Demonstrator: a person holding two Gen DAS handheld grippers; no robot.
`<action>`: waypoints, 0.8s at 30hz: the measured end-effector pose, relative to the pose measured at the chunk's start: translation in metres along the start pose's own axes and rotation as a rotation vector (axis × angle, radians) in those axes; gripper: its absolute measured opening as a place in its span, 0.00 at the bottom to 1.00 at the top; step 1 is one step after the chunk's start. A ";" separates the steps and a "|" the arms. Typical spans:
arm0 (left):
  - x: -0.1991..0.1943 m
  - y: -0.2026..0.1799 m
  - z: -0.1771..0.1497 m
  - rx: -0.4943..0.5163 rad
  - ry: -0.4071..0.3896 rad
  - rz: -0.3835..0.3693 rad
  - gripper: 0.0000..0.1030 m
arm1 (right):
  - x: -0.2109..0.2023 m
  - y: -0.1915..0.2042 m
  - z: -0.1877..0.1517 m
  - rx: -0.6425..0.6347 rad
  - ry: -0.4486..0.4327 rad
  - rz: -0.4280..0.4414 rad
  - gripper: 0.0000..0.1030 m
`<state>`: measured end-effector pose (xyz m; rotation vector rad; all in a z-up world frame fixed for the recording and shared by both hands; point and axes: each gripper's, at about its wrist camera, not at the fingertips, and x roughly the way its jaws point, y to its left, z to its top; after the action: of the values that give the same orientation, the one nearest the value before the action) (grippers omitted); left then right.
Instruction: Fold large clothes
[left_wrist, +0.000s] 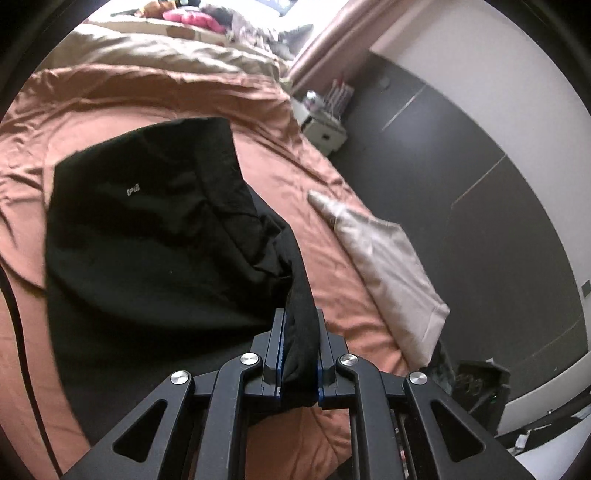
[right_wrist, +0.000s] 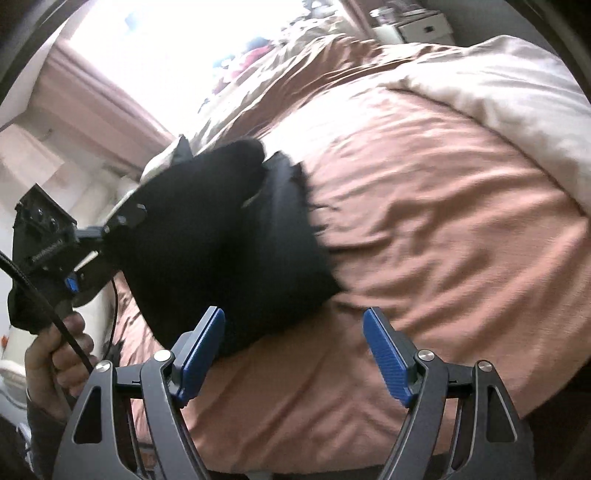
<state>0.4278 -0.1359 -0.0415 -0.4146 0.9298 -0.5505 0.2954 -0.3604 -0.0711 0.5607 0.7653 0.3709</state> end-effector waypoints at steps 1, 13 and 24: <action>0.006 -0.002 -0.003 0.003 0.013 0.002 0.12 | -0.005 -0.006 0.000 0.009 -0.009 -0.005 0.74; 0.036 -0.021 -0.012 0.005 0.106 -0.087 0.64 | -0.013 -0.016 0.019 0.044 -0.034 0.055 0.74; -0.020 0.037 -0.015 -0.076 0.008 0.058 0.66 | 0.024 0.025 0.041 -0.044 -0.002 0.153 0.74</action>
<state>0.4156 -0.0965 -0.0578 -0.4527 0.9702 -0.4648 0.3393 -0.3426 -0.0453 0.5794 0.7128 0.5270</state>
